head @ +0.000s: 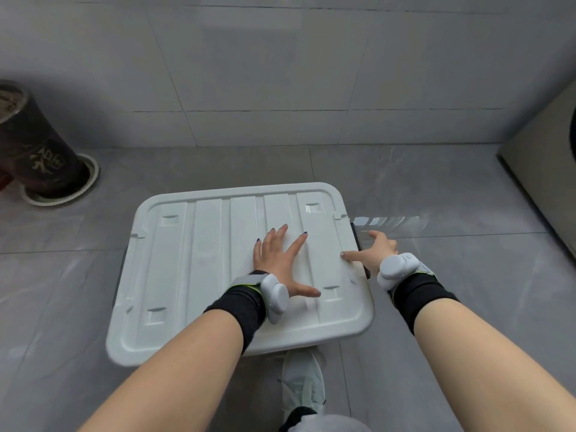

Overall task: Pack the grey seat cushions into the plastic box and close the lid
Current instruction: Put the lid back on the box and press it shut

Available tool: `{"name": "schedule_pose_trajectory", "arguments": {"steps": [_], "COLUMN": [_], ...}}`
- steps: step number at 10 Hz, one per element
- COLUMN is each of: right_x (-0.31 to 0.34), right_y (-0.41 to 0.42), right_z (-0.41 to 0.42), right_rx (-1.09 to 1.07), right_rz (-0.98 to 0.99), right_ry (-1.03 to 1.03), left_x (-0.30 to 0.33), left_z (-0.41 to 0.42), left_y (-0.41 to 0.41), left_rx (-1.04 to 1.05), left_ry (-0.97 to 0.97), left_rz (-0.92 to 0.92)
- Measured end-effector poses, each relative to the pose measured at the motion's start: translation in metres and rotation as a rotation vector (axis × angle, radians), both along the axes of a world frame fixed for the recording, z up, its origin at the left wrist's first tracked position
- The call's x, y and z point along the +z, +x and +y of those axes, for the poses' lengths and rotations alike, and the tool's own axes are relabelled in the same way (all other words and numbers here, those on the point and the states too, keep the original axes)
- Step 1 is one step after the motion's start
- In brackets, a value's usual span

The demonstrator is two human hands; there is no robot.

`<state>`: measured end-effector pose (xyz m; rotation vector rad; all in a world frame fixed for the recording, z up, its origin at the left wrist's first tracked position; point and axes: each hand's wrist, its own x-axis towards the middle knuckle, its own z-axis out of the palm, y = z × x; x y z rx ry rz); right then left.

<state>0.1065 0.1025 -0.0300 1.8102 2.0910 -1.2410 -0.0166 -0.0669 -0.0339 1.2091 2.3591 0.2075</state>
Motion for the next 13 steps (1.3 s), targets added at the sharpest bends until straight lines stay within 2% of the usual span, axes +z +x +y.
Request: {"name": "schedule_pose_trajectory", "arguments": {"steps": [1,3,5,9,13], "right_x": [-0.007,-0.016,-0.018,-0.01,-0.005], "right_y": [0.001,0.001,-0.001,-0.011,-0.011], "right_z": [0.008,0.013,0.014,0.012,0.001], "right_rx": [-0.021,-0.061,0.001,-0.004,-0.069], "right_rz": [0.03,0.23,0.233,0.156,0.212], "right_ry": [-0.111,-0.244,-0.318,-0.235,-0.202], "left_x": [-0.007,-0.021,-0.023,-0.023,-0.025], "left_z": [0.015,0.022,0.023,0.02,0.02], "left_y": [0.004,0.011,0.01,0.01,0.009], "left_rx": [-0.068,-0.073,-0.086,-0.091,-0.092], "left_ry": [0.012,-0.006,-0.017,0.0,0.0], "left_rz": [-0.045,-0.017,-0.012,-0.028,-0.031]}}
